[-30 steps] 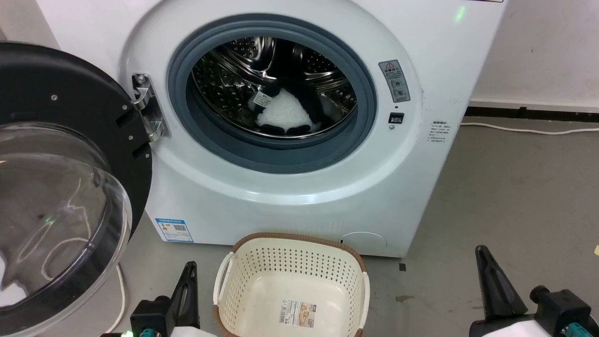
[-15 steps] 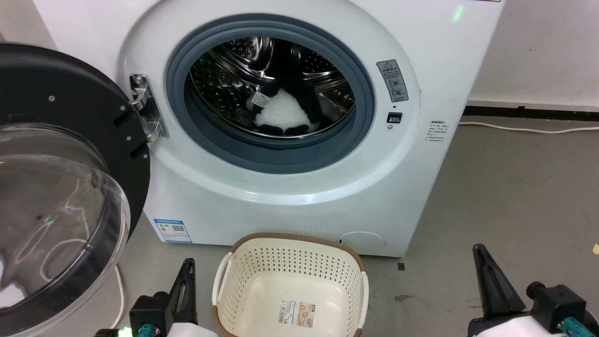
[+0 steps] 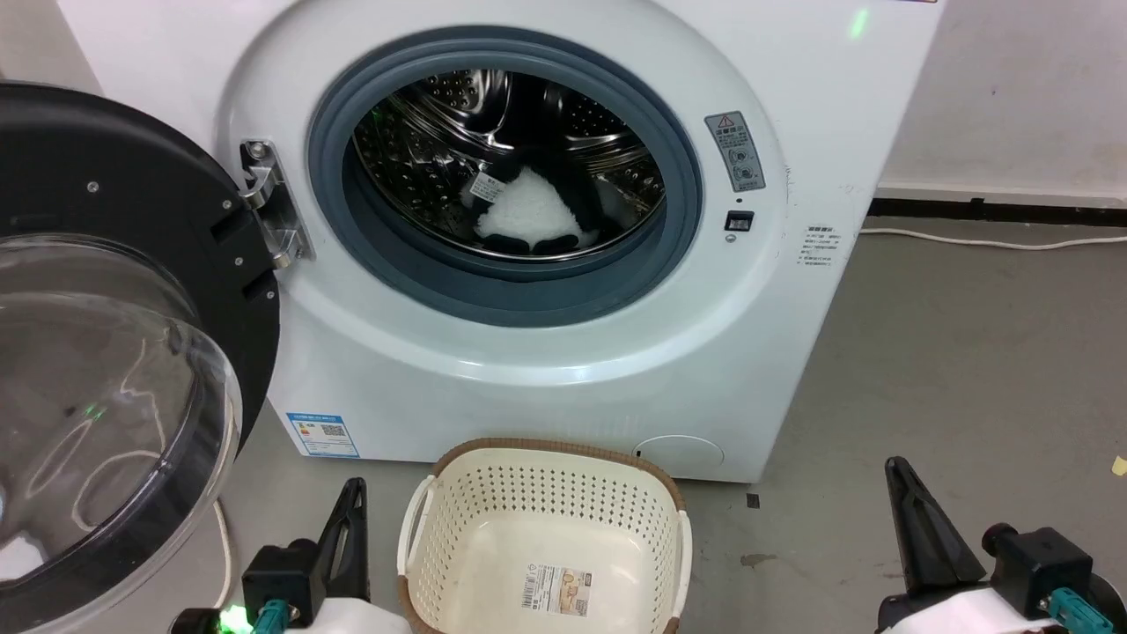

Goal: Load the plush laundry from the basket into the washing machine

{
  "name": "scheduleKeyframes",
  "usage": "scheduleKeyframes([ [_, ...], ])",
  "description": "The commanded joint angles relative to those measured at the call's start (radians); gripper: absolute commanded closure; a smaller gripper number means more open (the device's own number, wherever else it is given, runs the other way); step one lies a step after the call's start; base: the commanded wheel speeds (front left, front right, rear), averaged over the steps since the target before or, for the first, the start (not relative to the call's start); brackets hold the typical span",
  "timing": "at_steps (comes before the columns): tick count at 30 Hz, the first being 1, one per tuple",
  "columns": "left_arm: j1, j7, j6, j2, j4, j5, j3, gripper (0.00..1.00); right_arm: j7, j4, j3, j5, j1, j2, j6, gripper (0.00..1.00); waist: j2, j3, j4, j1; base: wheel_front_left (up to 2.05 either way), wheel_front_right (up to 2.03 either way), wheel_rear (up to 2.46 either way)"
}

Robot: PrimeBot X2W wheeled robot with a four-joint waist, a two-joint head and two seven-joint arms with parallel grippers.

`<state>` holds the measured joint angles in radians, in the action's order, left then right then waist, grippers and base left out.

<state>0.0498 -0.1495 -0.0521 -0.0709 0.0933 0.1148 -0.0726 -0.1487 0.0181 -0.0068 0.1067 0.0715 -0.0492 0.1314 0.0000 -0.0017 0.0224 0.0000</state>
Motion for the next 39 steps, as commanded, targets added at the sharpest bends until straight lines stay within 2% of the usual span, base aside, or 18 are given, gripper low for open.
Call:
scheduleKeyframes([
  [1, -0.016, 0.008, 0.003, 0.005, -0.008, -0.011, 0.006, 1.0, 0.006, -0.006, 0.001, -0.008, -0.018, 0.0, 0.0, 1.0, 0.0, 0.0, 0.0, 0.0, 0.0, 0.0, 0.0],
  [39, -0.035, 0.09, 0.031, 0.014, -0.057, -0.071, 0.044, 1.0, 0.088, -0.013, 0.005, -0.065, -0.049, -0.001, -0.001, 1.0, 0.0, 0.001, -0.013, 0.0, 0.0, 0.0, 0.0],
])
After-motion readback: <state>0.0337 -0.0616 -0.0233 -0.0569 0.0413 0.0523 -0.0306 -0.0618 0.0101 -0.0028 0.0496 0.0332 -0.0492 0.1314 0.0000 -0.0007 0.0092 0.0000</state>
